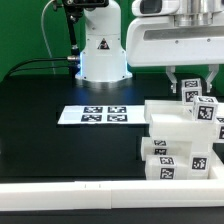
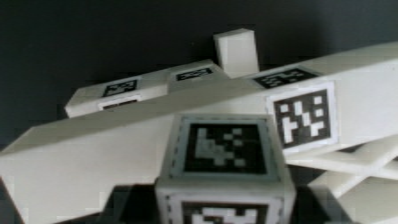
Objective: Assemble chair
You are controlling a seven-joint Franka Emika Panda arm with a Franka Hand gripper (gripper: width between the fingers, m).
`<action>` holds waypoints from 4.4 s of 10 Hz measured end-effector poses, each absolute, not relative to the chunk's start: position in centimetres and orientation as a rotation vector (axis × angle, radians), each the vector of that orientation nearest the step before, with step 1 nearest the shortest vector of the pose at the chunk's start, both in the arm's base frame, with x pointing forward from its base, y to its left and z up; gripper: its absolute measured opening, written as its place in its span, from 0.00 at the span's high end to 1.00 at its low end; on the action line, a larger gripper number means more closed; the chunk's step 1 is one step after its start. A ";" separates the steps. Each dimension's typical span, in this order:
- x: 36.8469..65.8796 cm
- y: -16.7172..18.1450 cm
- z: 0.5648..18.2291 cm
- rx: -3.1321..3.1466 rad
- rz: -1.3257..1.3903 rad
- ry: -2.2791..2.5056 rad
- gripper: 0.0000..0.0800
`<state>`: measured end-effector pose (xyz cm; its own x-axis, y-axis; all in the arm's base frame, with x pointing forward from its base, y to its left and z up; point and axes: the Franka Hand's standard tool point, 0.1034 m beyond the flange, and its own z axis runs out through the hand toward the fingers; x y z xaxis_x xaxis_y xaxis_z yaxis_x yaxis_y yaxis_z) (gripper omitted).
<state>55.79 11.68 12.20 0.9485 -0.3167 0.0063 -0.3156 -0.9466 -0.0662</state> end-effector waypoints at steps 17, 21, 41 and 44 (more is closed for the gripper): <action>56.4 8.1 12.1 -2.681 -0.017 1.491 0.35; 56.4 7.9 12.6 -2.915 -0.014 0.952 0.20; 56.0 8.7 11.9 -2.922 -0.036 1.002 0.65; 56.1 8.5 11.8 -2.732 -0.028 1.429 0.64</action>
Offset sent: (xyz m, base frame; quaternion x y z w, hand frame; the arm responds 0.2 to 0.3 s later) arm 0.0000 0.0000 0.0000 0.0000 0.0000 0.1296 0.9916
